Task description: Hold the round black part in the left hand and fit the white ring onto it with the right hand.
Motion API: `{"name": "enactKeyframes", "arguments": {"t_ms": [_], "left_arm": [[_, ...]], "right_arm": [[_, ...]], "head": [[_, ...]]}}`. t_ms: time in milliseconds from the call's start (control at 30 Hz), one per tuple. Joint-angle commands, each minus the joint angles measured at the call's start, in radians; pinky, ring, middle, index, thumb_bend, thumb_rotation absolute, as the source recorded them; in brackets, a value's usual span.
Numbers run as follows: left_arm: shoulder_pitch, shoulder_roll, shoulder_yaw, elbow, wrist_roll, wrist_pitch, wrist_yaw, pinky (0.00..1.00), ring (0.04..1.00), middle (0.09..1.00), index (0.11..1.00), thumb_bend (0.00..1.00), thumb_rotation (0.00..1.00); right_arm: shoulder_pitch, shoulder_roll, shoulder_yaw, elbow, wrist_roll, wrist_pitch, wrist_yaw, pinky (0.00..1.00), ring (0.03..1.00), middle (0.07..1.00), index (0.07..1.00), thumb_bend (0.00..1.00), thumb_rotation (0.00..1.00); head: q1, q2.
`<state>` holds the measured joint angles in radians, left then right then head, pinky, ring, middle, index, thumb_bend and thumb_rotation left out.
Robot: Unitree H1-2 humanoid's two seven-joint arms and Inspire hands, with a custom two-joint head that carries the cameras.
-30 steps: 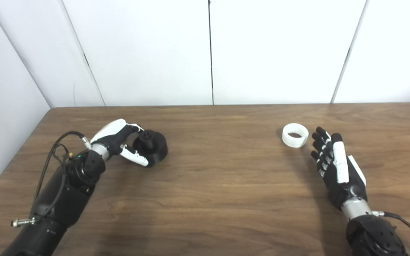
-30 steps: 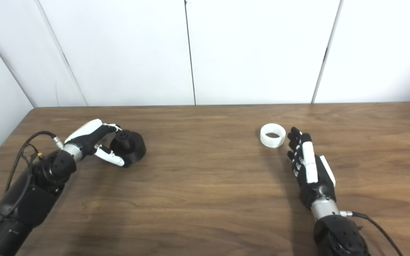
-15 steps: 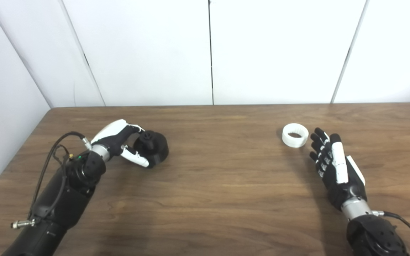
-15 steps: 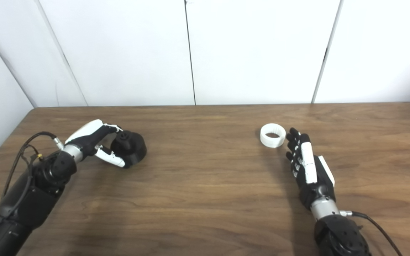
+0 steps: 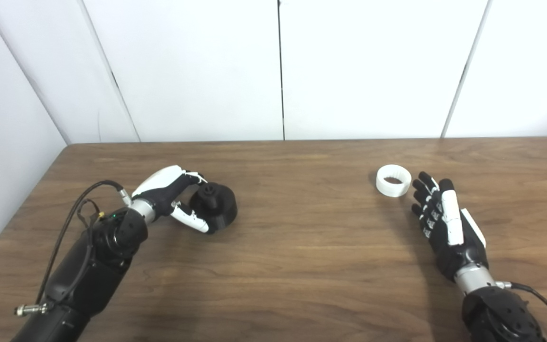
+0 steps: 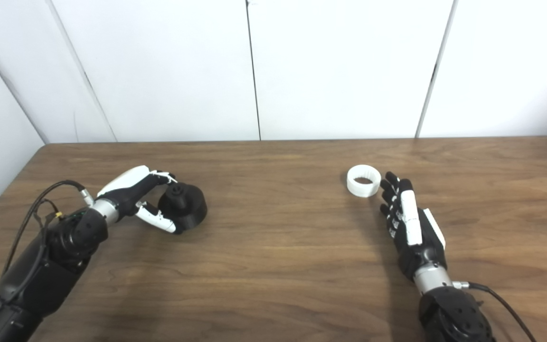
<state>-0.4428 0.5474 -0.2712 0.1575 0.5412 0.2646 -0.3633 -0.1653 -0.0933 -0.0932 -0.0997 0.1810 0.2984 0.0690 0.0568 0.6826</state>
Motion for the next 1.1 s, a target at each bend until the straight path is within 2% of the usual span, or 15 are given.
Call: {"name": "enactKeyframes", "arguments": {"t_ms": [0, 100, 167, 267, 400, 867, 1067], "left_arm": [[-0.017, 0.009, -0.004, -0.049, 0.021, 0.01, -0.006, 0.93, 1.0, 0.936, 0.692, 0.79, 0.23], [-0.004, 0.003, -0.008, -0.072, 0.016, 0.002, -0.009, 0.92, 1.0, 0.936, 0.686, 0.8, 0.22], [0.002, 0.002, -0.02, -0.092, 0.029, 0.001, -0.015, 0.91, 1.0, 0.934, 0.684, 0.81, 0.25], [0.013, -0.007, -0.031, -0.118, 0.022, -0.018, -0.018, 0.94, 1.0, 0.934, 0.683, 0.82, 0.24], [0.027, -0.014, -0.054, -0.154, 0.032, -0.04, -0.03, 0.93, 1.0, 0.935, 0.686, 0.82, 0.27], [0.061, -0.059, -0.107, -0.288, 0.065, -0.016, -0.093, 0.91, 1.0, 0.946, 0.689, 0.81, 0.27], [0.079, -0.083, -0.122, -0.301, 0.072, -0.056, -0.087, 0.92, 1.0, 0.943, 0.684, 0.82, 0.29]], "right_arm": [[-0.038, -0.003, 0.002, -0.041, 0.004, -0.018, 0.005, 1.0, 1.0, 0.967, 0.976, 0.62, 1.0], [-0.038, -0.005, 0.006, -0.042, -0.002, -0.017, 0.005, 1.0, 1.0, 0.967, 0.978, 0.62, 1.0], [-0.038, -0.003, 0.007, -0.044, -0.004, -0.014, 0.003, 1.0, 1.0, 0.964, 0.975, 0.61, 1.0], [-0.04, -0.002, 0.008, -0.042, -0.002, -0.016, 0.005, 1.0, 1.0, 0.965, 0.976, 0.61, 1.0], [-0.039, -0.002, 0.011, -0.046, -0.008, -0.008, 0.002, 1.0, 1.0, 0.963, 0.976, 0.61, 1.0], [-0.036, -0.001, 0.015, -0.053, -0.006, 0.004, 0.004, 1.0, 1.0, 0.967, 0.984, 0.61, 1.0], [-0.036, -0.002, 0.015, -0.055, 0.0, 0.002, 0.007, 1.0, 1.0, 0.975, 0.987, 0.61, 1.0]], "head": [[0.001, 0.0], [0.002, 0.002], [0.001, 0.004], [0.001, 0.004], [-0.001, 0.006], [-0.003, 0.011], [-0.006, 0.012]]}}
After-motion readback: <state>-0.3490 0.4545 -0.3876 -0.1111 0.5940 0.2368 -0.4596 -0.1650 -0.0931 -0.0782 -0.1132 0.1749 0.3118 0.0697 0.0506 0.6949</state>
